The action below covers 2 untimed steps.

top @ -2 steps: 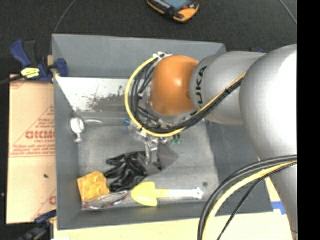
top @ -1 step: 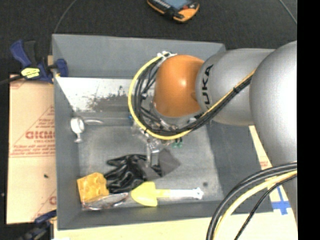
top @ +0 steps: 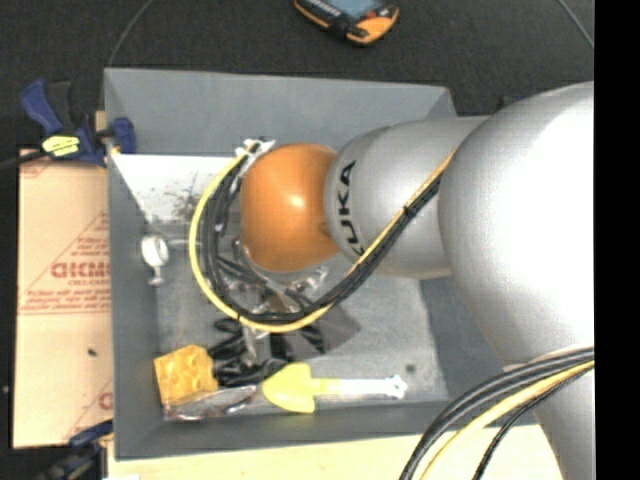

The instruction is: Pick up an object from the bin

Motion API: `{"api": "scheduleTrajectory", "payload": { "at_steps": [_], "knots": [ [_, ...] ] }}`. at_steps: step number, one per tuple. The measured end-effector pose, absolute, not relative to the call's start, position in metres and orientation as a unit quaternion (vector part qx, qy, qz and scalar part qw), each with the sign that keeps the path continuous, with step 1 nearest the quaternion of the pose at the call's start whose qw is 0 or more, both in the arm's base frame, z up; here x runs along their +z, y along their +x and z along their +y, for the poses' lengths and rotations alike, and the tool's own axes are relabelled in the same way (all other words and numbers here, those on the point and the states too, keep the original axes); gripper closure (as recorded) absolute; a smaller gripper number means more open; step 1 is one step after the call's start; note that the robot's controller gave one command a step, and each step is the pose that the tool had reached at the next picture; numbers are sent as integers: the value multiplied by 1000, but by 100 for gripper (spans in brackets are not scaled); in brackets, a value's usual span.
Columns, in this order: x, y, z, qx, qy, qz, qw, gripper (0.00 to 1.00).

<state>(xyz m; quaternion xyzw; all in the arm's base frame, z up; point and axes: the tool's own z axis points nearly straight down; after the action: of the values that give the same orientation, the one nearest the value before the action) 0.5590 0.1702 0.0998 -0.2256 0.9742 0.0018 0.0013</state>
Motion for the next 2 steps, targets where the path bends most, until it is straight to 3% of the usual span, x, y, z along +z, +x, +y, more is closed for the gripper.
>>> {"api": "scheduleTrajectory", "payload": {
  "at_steps": [1, 2],
  "knots": [
    [70, 542, 139, 1, -210, 978, 5, 0],
    [71, 518, 145, 2, 174, 985, 2, 100]
  ]
}}
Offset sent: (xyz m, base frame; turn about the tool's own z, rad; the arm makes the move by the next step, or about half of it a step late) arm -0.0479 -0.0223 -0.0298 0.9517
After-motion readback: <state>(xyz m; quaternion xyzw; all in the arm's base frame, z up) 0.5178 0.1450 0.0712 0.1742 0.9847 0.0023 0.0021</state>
